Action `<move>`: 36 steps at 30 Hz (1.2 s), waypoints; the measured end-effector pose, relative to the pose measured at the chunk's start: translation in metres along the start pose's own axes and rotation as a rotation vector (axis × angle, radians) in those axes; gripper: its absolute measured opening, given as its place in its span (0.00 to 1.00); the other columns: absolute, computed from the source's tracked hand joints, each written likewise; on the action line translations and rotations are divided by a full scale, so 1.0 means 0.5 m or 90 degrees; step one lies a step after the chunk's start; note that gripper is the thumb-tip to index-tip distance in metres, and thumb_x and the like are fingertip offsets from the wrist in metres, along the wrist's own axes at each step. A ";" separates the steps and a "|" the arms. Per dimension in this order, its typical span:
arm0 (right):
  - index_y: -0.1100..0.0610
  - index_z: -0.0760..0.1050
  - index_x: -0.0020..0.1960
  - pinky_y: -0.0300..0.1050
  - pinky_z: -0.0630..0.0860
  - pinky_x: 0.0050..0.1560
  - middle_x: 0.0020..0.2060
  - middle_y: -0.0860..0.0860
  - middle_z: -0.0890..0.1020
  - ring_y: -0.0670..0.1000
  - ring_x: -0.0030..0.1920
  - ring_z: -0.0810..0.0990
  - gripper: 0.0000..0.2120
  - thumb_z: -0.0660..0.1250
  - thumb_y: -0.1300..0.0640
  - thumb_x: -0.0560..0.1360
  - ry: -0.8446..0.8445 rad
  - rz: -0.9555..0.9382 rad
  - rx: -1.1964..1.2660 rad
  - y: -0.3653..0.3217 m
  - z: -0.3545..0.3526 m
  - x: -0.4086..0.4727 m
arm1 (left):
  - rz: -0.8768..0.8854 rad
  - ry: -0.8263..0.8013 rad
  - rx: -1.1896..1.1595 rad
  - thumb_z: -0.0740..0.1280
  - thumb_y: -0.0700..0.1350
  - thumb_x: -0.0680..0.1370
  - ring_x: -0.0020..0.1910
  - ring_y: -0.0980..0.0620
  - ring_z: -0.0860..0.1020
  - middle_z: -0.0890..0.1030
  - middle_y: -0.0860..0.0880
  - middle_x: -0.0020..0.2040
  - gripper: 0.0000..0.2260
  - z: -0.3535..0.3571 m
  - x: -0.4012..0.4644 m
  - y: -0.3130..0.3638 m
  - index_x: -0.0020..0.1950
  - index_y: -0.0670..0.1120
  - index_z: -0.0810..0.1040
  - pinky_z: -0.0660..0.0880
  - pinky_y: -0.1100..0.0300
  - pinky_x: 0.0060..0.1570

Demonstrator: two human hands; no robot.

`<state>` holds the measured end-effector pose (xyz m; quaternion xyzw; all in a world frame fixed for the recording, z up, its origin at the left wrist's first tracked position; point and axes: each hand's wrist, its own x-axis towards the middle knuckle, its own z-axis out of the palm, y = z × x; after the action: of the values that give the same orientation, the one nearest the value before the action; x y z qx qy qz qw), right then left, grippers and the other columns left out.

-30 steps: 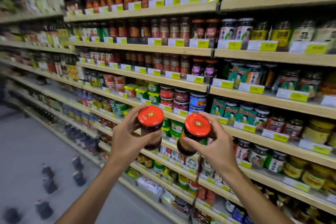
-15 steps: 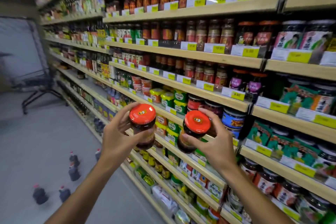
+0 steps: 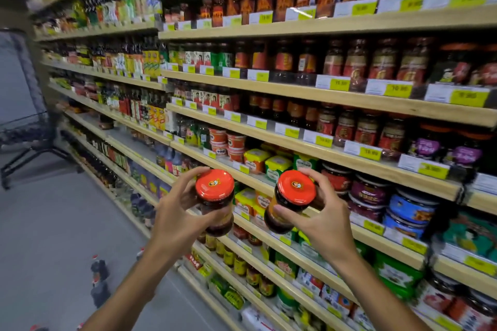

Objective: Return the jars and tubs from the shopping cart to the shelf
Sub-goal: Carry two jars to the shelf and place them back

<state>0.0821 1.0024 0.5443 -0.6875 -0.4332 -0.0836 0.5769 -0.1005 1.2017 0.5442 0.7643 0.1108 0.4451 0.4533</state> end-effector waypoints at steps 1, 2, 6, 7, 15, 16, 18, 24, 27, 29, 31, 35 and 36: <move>0.37 0.70 0.66 0.26 0.74 0.55 0.57 0.25 0.76 0.31 0.58 0.77 0.37 0.82 0.42 0.61 0.005 0.002 -0.006 -0.003 0.023 0.010 | 0.002 -0.013 -0.001 0.83 0.46 0.62 0.61 0.56 0.82 0.82 0.54 0.63 0.36 -0.015 0.017 -0.014 0.67 0.57 0.75 0.80 0.51 0.61; 0.37 0.70 0.66 0.25 0.73 0.54 0.57 0.24 0.75 0.31 0.58 0.77 0.37 0.82 0.42 0.61 0.009 0.008 -0.011 -0.005 0.044 0.020 | 0.005 -0.023 0.000 0.83 0.45 0.62 0.61 0.57 0.82 0.82 0.55 0.63 0.36 -0.028 0.034 -0.028 0.67 0.57 0.75 0.80 0.53 0.60; 0.35 0.69 0.66 0.28 0.74 0.57 0.58 0.28 0.76 0.32 0.59 0.76 0.37 0.81 0.40 0.61 0.018 0.032 -0.034 -0.004 0.112 0.058 | -0.016 -0.054 -0.024 0.83 0.45 0.62 0.61 0.56 0.81 0.80 0.55 0.64 0.35 -0.068 0.104 -0.092 0.66 0.60 0.74 0.80 0.55 0.60; 0.35 0.69 0.66 0.29 0.75 0.58 0.59 0.30 0.76 0.33 0.60 0.77 0.37 0.81 0.40 0.61 0.018 0.039 -0.041 -0.002 0.126 0.069 | -0.023 -0.063 -0.034 0.83 0.45 0.62 0.62 0.55 0.81 0.80 0.54 0.64 0.36 -0.076 0.121 -0.108 0.66 0.61 0.74 0.80 0.54 0.60; 0.35 0.70 0.65 0.31 0.77 0.57 0.58 0.30 0.78 0.33 0.60 0.77 0.38 0.83 0.43 0.60 0.056 0.068 -0.058 0.070 0.204 0.189 | -0.025 -0.101 -0.068 0.83 0.43 0.63 0.62 0.55 0.80 0.80 0.57 0.62 0.35 -0.069 0.279 -0.221 0.66 0.58 0.73 0.79 0.51 0.62; 0.35 0.70 0.65 0.29 0.76 0.56 0.57 0.28 0.77 0.33 0.59 0.77 0.37 0.82 0.43 0.60 0.062 0.067 -0.055 0.084 0.212 0.207 | -0.015 -0.108 -0.068 0.83 0.43 0.64 0.62 0.54 0.80 0.80 0.57 0.62 0.35 -0.063 0.303 -0.233 0.66 0.57 0.73 0.79 0.51 0.62; 0.36 0.70 0.65 0.27 0.75 0.55 0.57 0.25 0.75 0.31 0.59 0.77 0.37 0.82 0.43 0.60 0.073 0.064 -0.050 0.109 0.228 0.242 | -0.002 -0.123 -0.062 0.83 0.40 0.65 0.62 0.55 0.80 0.80 0.58 0.61 0.35 -0.049 0.348 -0.256 0.67 0.56 0.73 0.79 0.54 0.61; 0.38 0.71 0.65 0.30 0.75 0.56 0.58 0.34 0.79 0.36 0.60 0.78 0.37 0.85 0.48 0.61 0.118 0.050 -0.019 0.170 0.280 0.376 | 0.033 -0.161 -0.079 0.81 0.40 0.67 0.65 0.54 0.78 0.79 0.56 0.64 0.34 -0.018 0.500 -0.319 0.69 0.54 0.72 0.79 0.55 0.62; 0.39 0.71 0.65 0.33 0.76 0.58 0.60 0.34 0.78 0.38 0.62 0.78 0.37 0.85 0.49 0.61 0.128 0.032 -0.021 0.186 0.300 0.438 | 0.071 -0.165 -0.075 0.81 0.41 0.67 0.67 0.56 0.76 0.76 0.61 0.66 0.34 -0.008 0.560 -0.343 0.69 0.56 0.72 0.76 0.60 0.63; 0.40 0.71 0.66 0.34 0.77 0.59 0.61 0.36 0.78 0.39 0.63 0.77 0.38 0.85 0.50 0.62 0.136 0.025 -0.027 0.193 0.316 0.469 | 0.089 -0.173 -0.056 0.81 0.42 0.67 0.68 0.59 0.75 0.75 0.63 0.67 0.34 -0.009 0.595 -0.365 0.68 0.58 0.71 0.75 0.62 0.64; 0.40 0.71 0.66 0.36 0.77 0.59 0.61 0.35 0.78 0.40 0.63 0.77 0.38 0.85 0.50 0.61 0.148 0.019 -0.030 0.194 0.333 0.494 | 0.093 -0.173 -0.056 0.81 0.42 0.68 0.67 0.61 0.75 0.75 0.64 0.67 0.34 -0.014 0.627 -0.387 0.68 0.61 0.71 0.75 0.64 0.63; 0.42 0.71 0.67 0.37 0.79 0.58 0.61 0.34 0.77 0.42 0.63 0.78 0.38 0.84 0.51 0.61 0.174 -0.009 -0.036 0.189 0.370 0.539 | 0.123 -0.178 -0.096 0.81 0.42 0.67 0.66 0.61 0.75 0.75 0.63 0.66 0.34 -0.021 0.688 -0.431 0.69 0.59 0.71 0.75 0.67 0.60; 0.43 0.71 0.67 0.37 0.79 0.57 0.61 0.33 0.76 0.42 0.63 0.78 0.38 0.84 0.52 0.61 0.189 -0.019 -0.037 0.189 0.381 0.549 | 0.135 -0.174 -0.110 0.80 0.42 0.67 0.66 0.61 0.75 0.75 0.63 0.66 0.34 -0.023 0.704 -0.440 0.68 0.59 0.71 0.75 0.67 0.61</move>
<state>0.2417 1.3082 0.5838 -0.6773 -0.3507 -0.2058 0.6132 0.1459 1.5344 0.5764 0.7833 -0.0717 0.3899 0.4788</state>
